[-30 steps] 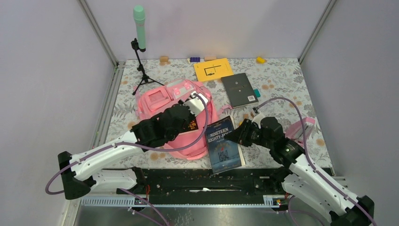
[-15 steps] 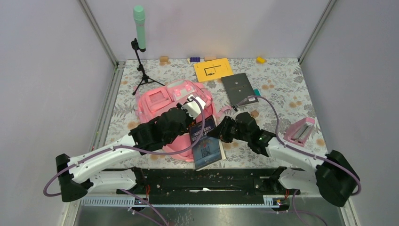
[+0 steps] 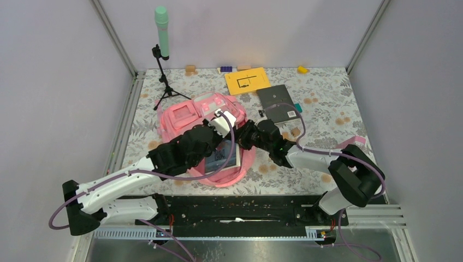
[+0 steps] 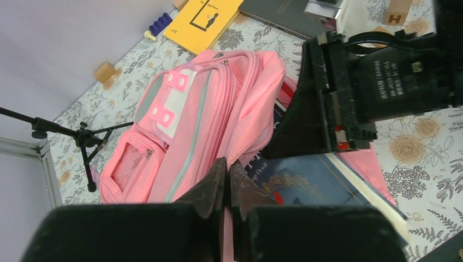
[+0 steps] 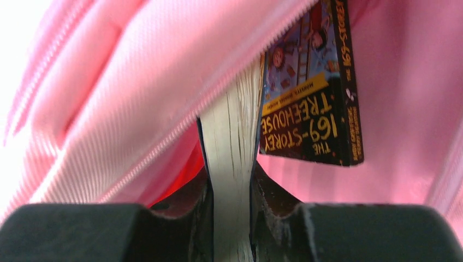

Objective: Pack the student bag
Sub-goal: Place the book in the student bag.

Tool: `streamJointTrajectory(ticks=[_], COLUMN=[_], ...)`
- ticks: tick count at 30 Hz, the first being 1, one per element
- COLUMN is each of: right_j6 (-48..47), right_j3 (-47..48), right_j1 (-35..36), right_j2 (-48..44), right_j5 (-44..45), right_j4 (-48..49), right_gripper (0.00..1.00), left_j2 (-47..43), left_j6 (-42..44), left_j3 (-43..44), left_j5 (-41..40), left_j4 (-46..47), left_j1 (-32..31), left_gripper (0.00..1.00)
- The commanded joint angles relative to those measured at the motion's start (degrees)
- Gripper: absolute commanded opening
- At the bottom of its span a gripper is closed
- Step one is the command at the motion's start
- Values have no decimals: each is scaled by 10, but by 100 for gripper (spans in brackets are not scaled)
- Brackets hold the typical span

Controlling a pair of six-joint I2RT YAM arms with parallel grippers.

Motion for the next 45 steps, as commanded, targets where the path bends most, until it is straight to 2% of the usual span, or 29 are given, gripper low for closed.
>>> streamJointTrajectory(ticks=[1, 14, 22, 29, 30, 32, 35, 36, 39, 45], right_j6=[-13, -52, -83, -166, -188, -220, -257, -266, -294, -348], right_j3=[77, 150, 195, 211, 212, 212, 200, 195, 178, 168], right_j1=[5, 25, 36, 37, 37, 37, 38, 38, 38, 38], right_j2=[16, 113, 178, 202, 202, 204, 206, 203, 192, 173], right_j5=[40, 109, 176, 198, 205, 217, 215, 215, 215, 207], right_j4=[62, 62, 30, 41, 39, 34, 45, 46, 50, 30], right_gripper=[0, 0, 0, 0, 2, 12, 41, 46, 53, 56], left_j2=[-33, -54, -62, -67, -67, -68, -69, -68, -66, -62], left_j6=[-7, -7, -13, -10, -10, -10, -8, -7, -6, -2], left_j3=[7, 5, 6, 5, 6, 7, 6, 6, 6, 7], left_j5=[2, 6, 17, 21, 22, 23, 21, 20, 18, 21], left_j4=[80, 84, 84, 84, 83, 82, 82, 82, 82, 79], left_j1=[0, 1, 15, 16, 16, 16, 16, 16, 17, 17], left_gripper=[0, 0, 0, 0, 0, 0, 0, 0, 0, 0])
